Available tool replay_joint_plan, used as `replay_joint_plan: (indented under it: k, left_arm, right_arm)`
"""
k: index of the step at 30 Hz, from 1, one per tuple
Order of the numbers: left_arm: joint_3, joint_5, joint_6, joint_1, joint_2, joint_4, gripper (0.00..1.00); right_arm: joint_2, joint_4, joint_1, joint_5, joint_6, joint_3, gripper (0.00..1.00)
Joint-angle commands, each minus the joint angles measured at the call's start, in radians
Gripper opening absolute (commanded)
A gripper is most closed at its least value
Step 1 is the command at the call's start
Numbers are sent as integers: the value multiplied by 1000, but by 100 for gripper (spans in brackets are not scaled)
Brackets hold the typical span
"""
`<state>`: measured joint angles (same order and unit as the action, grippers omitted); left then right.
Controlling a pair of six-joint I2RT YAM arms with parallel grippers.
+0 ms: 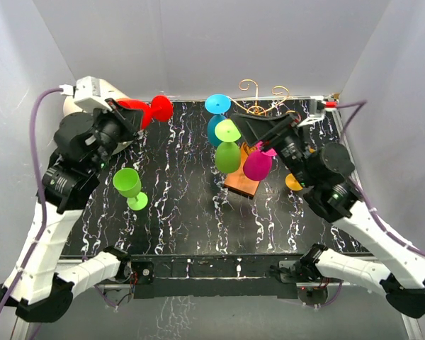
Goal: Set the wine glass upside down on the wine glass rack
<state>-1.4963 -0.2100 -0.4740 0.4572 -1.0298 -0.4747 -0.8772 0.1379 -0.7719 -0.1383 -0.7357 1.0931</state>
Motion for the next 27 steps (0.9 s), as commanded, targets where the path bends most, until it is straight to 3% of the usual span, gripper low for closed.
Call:
replay_joint_plan:
  k: [1,8,14,20,27]
  left_arm:
    - [42,67,-51,-3,59,210,0]
    - [87,182,-135,-3,112,474,0]
    - [114,227,-170,-3,124,605,0]
    - [115,294,-207,-3,117,691,0]
    - [124,322,-244,-3,104,739,0]
  right_arm:
    - [-83,179,-1,130,-149,63,88]
    - [-295,262,-1,169,-440,189,78]
    - [-457,270,-2,164,-663,336,68]
    - [-574,216,-8,134,-757,493,58]
    - [-625,134,-13,46,-816,551,49]
